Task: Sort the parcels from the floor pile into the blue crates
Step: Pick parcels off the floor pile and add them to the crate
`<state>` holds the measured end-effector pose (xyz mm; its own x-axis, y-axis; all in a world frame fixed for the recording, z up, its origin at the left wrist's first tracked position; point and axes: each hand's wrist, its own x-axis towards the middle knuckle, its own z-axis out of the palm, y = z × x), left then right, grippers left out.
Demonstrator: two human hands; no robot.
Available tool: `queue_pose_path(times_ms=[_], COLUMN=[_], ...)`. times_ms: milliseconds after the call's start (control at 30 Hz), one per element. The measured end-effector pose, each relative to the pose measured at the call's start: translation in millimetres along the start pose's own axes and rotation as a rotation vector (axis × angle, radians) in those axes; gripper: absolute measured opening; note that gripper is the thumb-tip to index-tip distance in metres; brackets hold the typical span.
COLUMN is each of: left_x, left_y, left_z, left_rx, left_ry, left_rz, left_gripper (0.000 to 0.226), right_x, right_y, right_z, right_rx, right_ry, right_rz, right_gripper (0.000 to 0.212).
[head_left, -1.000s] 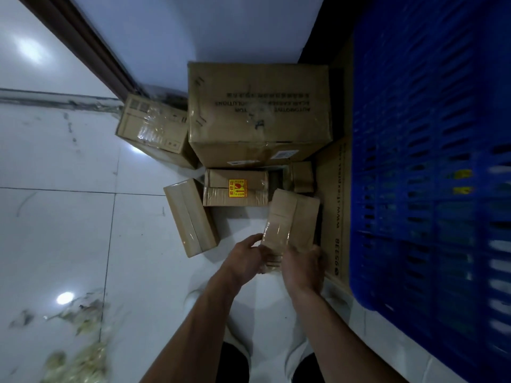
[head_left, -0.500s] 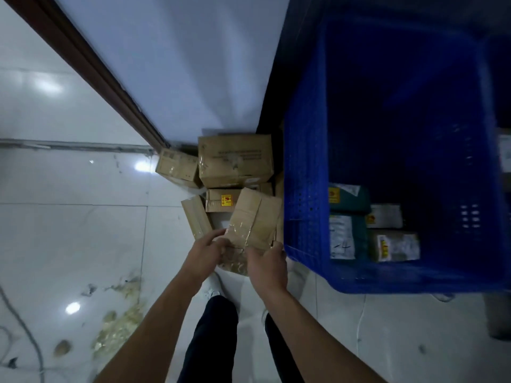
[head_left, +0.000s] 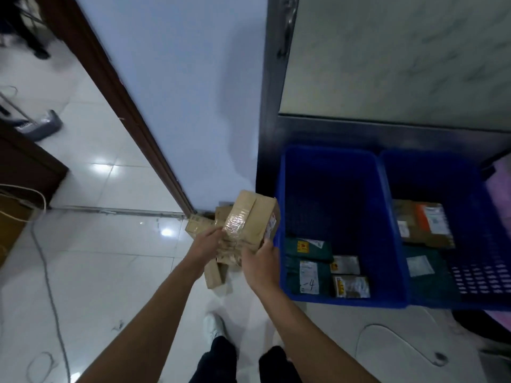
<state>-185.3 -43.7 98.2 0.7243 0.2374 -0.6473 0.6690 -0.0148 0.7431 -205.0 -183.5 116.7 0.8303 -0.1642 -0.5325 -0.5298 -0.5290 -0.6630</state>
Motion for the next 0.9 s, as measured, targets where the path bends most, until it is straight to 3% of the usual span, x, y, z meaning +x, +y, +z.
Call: queue_pose_path(times_ms=[200, 333, 533, 767, 900], left_x=[-49.0, -61.5, -74.4, -83.8, -72.6], left_y=[48.1, 77.1, 113.8, 145.6, 154.8], left_z=[56.2, 90.5, 137.4, 171.6, 172.8], left_rx=[0.160, 0.212, 0.086, 0.057, -0.026], left_ry=[0.002, 0.040, 0.019, -0.012, -0.048], left_rz=[0.265, 0.295, 0.386, 0.437, 0.415], left_gripper=[0.010, 0.063, 0.104, 0.071, 0.066], right_x=[-4.7, -13.3, -15.4, -15.5, -8.1], right_y=[-8.6, -10.1, -8.2, 4.8, 7.2], right_z=[-72.5, -104.1, -147.2, -191.4, -200.8], right_rx=[-0.112, -0.123, -0.177, -0.284, -0.318], right_ry=[0.136, 0.268, 0.422, 0.359, 0.311], right_rz=[-0.189, -0.336, -0.478, -0.565, -0.586], right_gripper=[0.063, 0.066, 0.063, 0.084, 0.083])
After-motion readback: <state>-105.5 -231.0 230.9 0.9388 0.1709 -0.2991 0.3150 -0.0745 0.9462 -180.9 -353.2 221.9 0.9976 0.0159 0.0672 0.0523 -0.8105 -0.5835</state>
